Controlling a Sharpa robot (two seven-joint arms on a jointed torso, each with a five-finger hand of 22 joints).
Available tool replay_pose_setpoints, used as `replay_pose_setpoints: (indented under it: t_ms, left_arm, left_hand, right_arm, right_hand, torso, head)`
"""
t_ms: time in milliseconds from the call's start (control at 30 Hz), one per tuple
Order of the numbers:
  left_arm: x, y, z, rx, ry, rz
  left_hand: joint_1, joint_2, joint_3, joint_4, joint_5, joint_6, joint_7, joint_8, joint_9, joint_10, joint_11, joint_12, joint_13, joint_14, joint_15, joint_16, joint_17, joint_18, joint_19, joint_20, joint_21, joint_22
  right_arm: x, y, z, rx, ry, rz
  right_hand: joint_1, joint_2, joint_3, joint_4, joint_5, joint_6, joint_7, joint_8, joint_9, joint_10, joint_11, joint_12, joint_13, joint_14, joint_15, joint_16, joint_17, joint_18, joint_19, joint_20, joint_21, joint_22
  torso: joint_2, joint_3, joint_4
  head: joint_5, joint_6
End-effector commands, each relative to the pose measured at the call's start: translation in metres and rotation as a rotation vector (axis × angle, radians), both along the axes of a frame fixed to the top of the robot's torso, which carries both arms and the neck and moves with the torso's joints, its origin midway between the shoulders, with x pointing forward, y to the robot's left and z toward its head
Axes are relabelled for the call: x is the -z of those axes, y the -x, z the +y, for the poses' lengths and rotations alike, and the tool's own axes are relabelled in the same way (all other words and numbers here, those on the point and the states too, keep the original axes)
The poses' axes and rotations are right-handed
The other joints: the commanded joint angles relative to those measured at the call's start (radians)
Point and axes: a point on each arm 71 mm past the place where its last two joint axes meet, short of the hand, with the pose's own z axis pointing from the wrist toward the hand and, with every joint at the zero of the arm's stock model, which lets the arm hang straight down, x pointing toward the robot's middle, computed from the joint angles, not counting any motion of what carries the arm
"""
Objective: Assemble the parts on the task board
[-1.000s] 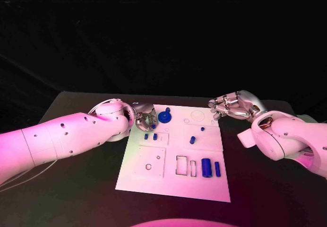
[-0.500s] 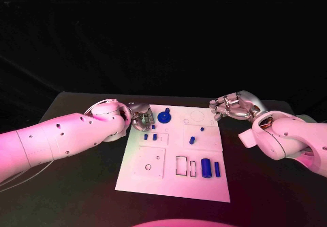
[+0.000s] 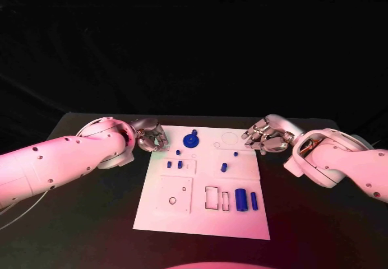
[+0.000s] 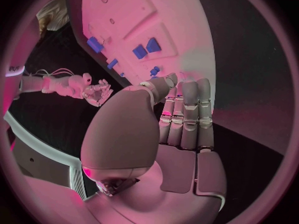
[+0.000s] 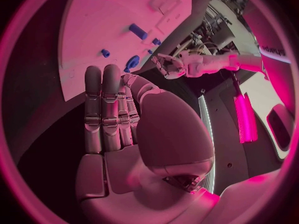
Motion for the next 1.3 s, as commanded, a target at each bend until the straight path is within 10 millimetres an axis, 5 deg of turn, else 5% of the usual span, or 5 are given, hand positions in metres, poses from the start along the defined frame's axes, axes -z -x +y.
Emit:
replay_pose_setpoints:
  t_ms: [33,133,300,467,1300]
  left_arm:
    - [-0.01,0.0,0.004,-0.089,0.413,0.071]
    - [-0.012,0.003,0.012,-0.153,0.622,0.152]
    - [-0.016,0.009,0.019,-0.209,0.86,0.234]
    - [-0.02,0.016,0.023,-0.232,1.007,0.268]
    - [-0.024,0.024,0.024,-0.239,1.095,0.279]
  left_hand:
    - [0.004,0.009,0.004,0.001,-0.002,0.008,0.001,0.004,-0.004,-0.012,0.001,0.012,0.001,-0.035,0.003,-0.055,-0.04,0.013,-0.028,0.003,-0.023,-0.011]
    - [0.002,0.024,-0.013,-0.004,-0.003,0.003,0.004,0.004,-0.01,-0.012,0.001,0.036,0.007,-0.035,0.004,-0.092,-0.07,0.013,-0.039,0.006,-0.04,-0.02]
    - [-0.019,0.034,-0.063,0.002,-0.003,-0.004,0.002,0.005,-0.014,-0.014,-0.002,0.067,0.018,-0.026,0.005,-0.096,-0.081,0.014,-0.036,0.012,-0.062,-0.035]
    - [-0.027,0.044,-0.101,0.004,-0.003,-0.007,0.0,0.007,-0.015,-0.021,-0.004,0.093,0.026,-0.019,0.005,-0.085,-0.082,0.014,-0.023,0.013,-0.077,-0.047]
    - [-0.022,0.054,-0.125,-0.001,-0.002,-0.014,0.001,0.007,-0.017,-0.039,-0.003,0.112,0.032,-0.019,0.005,-0.075,-0.082,0.014,-0.011,0.012,-0.088,-0.057]
  right_arm:
    - [0.003,0.002,0.008,-0.09,0.341,-0.16]
    - [0.004,0.003,0.013,-0.104,0.428,-0.221]
    - [0.008,0.001,0.019,-0.106,0.507,-0.279]
    - [0.013,0.0,0.029,-0.115,0.54,-0.294]
    - [0.037,-0.002,0.056,-0.163,0.598,-0.238]
  right_hand:
    - [-0.016,-0.007,0.008,-0.002,-0.006,0.008,-0.001,-0.004,-0.001,-0.013,0.004,-0.004,-0.004,0.021,-0.003,0.024,0.017,-0.014,0.004,0.0,0.045,0.041]
    - [-0.03,-0.016,0.014,0.0,-0.007,0.011,-0.001,-0.006,-0.001,-0.029,0.005,-0.005,-0.007,0.025,-0.001,0.048,0.031,-0.024,0.025,0.002,0.118,0.102]
    - [-0.054,-0.03,0.045,0.001,-0.005,0.004,0.006,-0.015,-0.006,-0.069,0.013,0.0,-0.014,0.056,0.005,0.381,0.308,-0.069,0.136,0.006,0.418,0.342]
    - [-0.063,-0.034,0.069,-0.001,-0.004,0.001,0.008,-0.015,-0.007,-0.078,0.017,0.001,-0.015,0.058,0.007,0.543,0.442,-0.093,0.183,0.009,0.561,0.458]
    - [-0.07,-0.025,0.136,-0.021,0.0,0.027,0.0,-0.005,0.0,-0.059,0.011,0.011,-0.017,0.051,0.004,0.711,0.573,-0.121,0.238,0.011,0.727,0.595]
  torso:
    - [0.001,0.0,0.0004]
    - [0.002,-0.0009,0.0]
    - [0.001,-0.0003,0.0003]
    - [0.001,-0.0003,0.0008]
    - [0.002,0.0001,-0.0003]
  head:
    - [-0.023,0.003]
    - [-0.035,0.004]
    - [-0.044,0.003]
    - [-0.043,0.003]
    - [-0.044,-0.005]
